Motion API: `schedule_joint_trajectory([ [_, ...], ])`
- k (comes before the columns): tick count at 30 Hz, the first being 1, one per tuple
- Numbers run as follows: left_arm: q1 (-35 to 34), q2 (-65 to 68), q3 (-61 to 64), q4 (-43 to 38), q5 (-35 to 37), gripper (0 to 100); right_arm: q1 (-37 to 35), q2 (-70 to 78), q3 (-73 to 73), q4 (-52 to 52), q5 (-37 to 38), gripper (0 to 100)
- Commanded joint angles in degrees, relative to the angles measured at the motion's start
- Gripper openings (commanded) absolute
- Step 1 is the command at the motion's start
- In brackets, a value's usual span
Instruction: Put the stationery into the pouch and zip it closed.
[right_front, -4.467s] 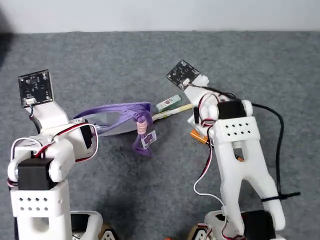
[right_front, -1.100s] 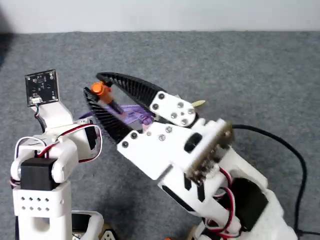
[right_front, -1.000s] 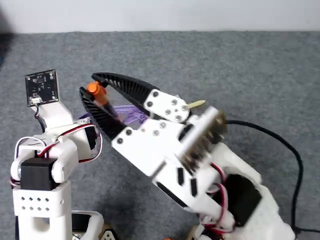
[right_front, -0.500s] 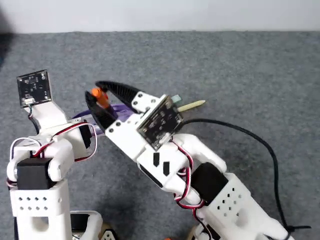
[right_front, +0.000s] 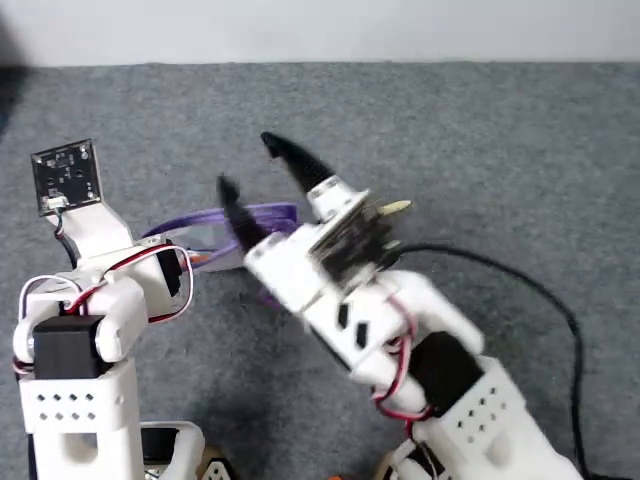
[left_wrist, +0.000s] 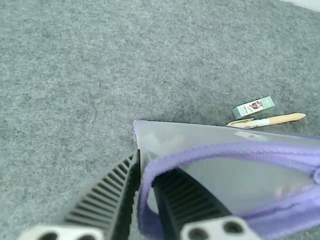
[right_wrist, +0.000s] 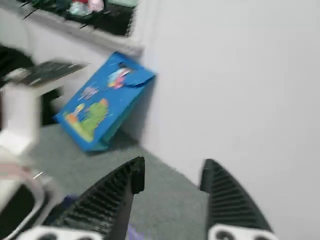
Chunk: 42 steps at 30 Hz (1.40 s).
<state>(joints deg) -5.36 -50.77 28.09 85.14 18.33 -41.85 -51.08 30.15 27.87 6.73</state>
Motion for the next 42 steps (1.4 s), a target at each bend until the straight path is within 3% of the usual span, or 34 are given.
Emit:
schedule_joint_trajectory([
  [1,-0.5,0.2,-1.0,-1.1,0.4,1,9.6,2.5,-7.2,4.0,-7.5,6.0],
  [5,-0.5,0.2,-1.0,-1.1,0.4,1,21.1,9.5,-11.2,14.1,-14.3,4.1],
  [11,-0.5,0.2,-1.0,-1.2,0.4,1,29.8,22.8,-16.7,23.7,-14.0,4.1],
  [14,-0.5,0.2,-1.0,-1.2,0.4,1,30.3,30.6,-19.5,28.2,-7.9,5.8],
  [21,-0.8,0.2,-1.0,-1.0,0.4,1,30.3,49.8,-30.2,37.2,10.1,30.0],
  [33,-0.9,0.2,-1.0,-1.3,0.4,1,29.0,69.5,-42.2,40.2,39.6,30.7],
  [42,-1.0,0.2,-1.0,-1.3,0.4,1,23.6,69.2,-42.2,45.8,47.7,42.2],
])
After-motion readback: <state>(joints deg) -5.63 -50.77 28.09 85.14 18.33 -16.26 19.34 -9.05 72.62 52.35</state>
